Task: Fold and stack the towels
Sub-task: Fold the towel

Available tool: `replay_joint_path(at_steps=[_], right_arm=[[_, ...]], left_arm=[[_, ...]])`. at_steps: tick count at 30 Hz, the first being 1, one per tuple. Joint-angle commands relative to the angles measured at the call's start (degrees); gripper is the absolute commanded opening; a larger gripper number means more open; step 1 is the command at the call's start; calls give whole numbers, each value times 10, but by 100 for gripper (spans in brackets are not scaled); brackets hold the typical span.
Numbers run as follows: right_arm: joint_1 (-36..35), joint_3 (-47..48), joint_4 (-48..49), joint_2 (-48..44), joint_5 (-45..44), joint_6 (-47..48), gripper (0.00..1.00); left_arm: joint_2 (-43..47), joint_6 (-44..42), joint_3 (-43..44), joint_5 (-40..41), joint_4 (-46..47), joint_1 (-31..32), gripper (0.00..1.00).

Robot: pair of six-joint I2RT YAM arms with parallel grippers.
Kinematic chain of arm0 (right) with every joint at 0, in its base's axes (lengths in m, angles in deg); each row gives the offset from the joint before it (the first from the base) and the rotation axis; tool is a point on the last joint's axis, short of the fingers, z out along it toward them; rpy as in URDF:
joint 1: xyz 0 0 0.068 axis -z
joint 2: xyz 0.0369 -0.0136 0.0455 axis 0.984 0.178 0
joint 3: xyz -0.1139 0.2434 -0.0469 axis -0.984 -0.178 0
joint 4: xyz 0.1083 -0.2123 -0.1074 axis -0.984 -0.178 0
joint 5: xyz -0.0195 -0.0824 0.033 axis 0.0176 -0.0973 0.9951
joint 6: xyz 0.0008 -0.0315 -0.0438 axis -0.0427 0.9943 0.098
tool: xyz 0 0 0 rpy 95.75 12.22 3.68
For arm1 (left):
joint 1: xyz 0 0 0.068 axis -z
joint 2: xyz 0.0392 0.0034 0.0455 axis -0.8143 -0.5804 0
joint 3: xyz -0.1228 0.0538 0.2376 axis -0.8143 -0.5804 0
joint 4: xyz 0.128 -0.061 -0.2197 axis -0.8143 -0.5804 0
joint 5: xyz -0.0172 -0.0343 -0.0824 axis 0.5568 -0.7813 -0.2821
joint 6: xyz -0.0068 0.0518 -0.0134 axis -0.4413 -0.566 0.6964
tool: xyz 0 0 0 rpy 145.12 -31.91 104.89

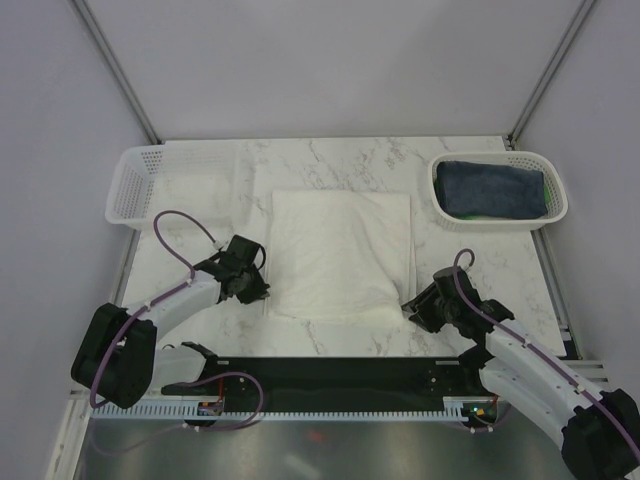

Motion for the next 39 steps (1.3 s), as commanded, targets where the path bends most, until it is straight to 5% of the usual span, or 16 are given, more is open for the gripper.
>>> replay_joint_path(at_steps=[1,4,13,26,39], right_arm=[[-3,-14,-12,-14,-7,-21,45],[-3,-28,0,-30,-18,-27,40],[-3,-35,21,-65,-32,-19,0],[-3,72,-131,-44,-86,125,0],[-3,54,-159,-110,-58,138,0]], left_arm=[[-16,19,-7,22,8,-2,13],[-21,19,-8,22,11,-3,2],[-15,12,-11,23,12,-2,2],[0,0,10,53,-34,-2,2],[53,-11,18,79,-74,-2,2]])
